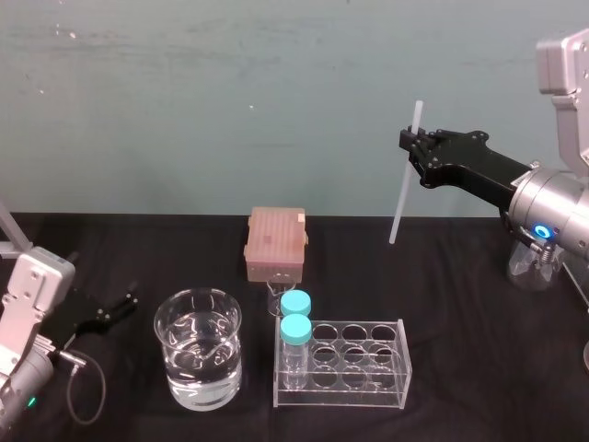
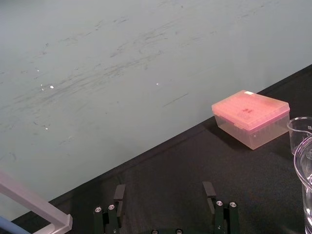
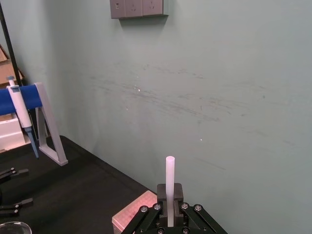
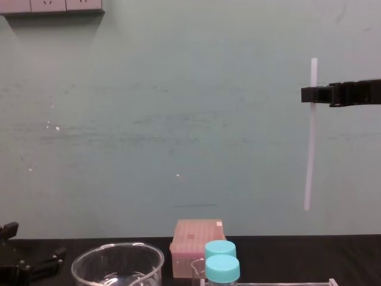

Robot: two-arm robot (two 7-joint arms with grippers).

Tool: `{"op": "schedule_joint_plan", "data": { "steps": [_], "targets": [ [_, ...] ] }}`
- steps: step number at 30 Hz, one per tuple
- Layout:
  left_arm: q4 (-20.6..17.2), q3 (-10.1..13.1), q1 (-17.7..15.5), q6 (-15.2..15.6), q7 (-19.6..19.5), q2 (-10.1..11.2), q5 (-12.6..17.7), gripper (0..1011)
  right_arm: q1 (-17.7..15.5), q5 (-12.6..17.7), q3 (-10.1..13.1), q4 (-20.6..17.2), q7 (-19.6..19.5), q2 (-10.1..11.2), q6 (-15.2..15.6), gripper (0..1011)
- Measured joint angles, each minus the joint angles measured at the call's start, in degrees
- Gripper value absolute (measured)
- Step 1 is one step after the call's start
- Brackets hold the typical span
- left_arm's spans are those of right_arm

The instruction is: Pick up the stirring rod with one hand, then place it down.

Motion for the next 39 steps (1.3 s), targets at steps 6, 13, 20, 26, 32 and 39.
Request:
{"op": "schedule_joint_plan", "data": {
  "steps": [6, 13, 20, 26, 32, 39],
  "targets": [
    [0.00, 0.00, 0.00, 0.00, 0.00, 0.00, 0.00, 1005, 0.00, 0.00, 0.00, 0.00, -0.02, 0.00, 0.00, 69],
    [0.00, 0.00, 0.00, 0.00, 0.00, 0.01, 0.00, 1005, 0.00, 0.00, 0.00, 0.00, -0.02, 0.00, 0.00, 69],
    [0.00, 0.00, 0.00, 0.00, 0.00, 0.00, 0.00, 1005, 0.00, 0.00, 0.00, 0.00, -0.01, 0.00, 0.00, 69],
    [0.00, 0.00, 0.00, 0.00, 0.00, 0.00, 0.00, 1005, 0.00, 0.00, 0.00, 0.00, -0.01, 0.00, 0.00, 69],
    [0.00, 0.00, 0.00, 0.00, 0.00, 0.00, 0.00, 1005, 0.00, 0.00, 0.00, 0.00, -0.01, 0.00, 0.00, 69],
    [0.00, 0.00, 0.00, 0.00, 0.00, 0.00, 0.00, 1005, 0.00, 0.00, 0.00, 0.00, -0.01, 0.00, 0.00, 69]
  ]
}}
